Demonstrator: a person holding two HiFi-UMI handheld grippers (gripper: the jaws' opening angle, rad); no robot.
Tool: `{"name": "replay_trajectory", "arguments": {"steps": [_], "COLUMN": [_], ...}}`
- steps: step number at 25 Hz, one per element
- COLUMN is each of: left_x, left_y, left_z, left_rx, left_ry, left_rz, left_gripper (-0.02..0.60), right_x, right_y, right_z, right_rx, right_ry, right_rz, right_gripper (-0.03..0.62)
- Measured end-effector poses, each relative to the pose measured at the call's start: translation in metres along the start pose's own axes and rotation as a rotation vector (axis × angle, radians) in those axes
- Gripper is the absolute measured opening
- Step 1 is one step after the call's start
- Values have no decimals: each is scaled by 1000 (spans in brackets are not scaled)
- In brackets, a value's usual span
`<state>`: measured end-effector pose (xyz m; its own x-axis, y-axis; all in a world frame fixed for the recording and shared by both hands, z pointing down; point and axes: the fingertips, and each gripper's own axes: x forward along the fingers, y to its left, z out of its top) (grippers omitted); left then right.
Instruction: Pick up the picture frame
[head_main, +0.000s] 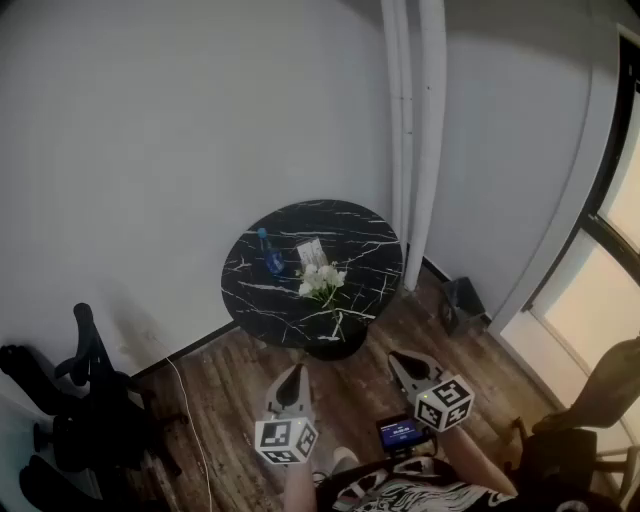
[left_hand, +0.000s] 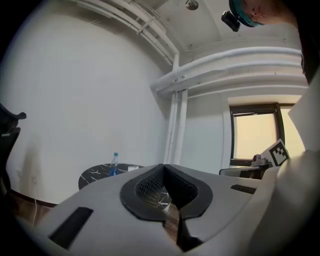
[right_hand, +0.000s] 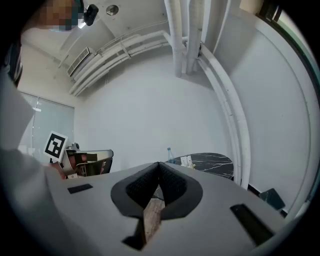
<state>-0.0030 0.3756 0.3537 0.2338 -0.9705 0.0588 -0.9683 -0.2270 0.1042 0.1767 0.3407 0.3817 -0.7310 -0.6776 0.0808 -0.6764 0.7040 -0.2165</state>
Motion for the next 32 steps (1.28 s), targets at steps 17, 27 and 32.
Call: {"name": "replay_trajectory", "arguments": {"steps": [17, 27, 32], "left_x": [0, 43, 95], "left_y": [-26, 15, 38], "left_z": [-18, -19, -31], "left_rx": [-40, -71, -10], "left_ry": [34, 33, 89], "left_rz": [-102, 17, 23], "left_gripper": [14, 14, 14], "right_x": [-14, 23, 69], "right_y": [6, -26, -55], "right_z": [-20, -11, -10], "right_rx": [23, 67, 47], "right_ry": [43, 30, 58], "right_rz": [83, 74, 64], "right_gripper": [18, 18, 18]}}
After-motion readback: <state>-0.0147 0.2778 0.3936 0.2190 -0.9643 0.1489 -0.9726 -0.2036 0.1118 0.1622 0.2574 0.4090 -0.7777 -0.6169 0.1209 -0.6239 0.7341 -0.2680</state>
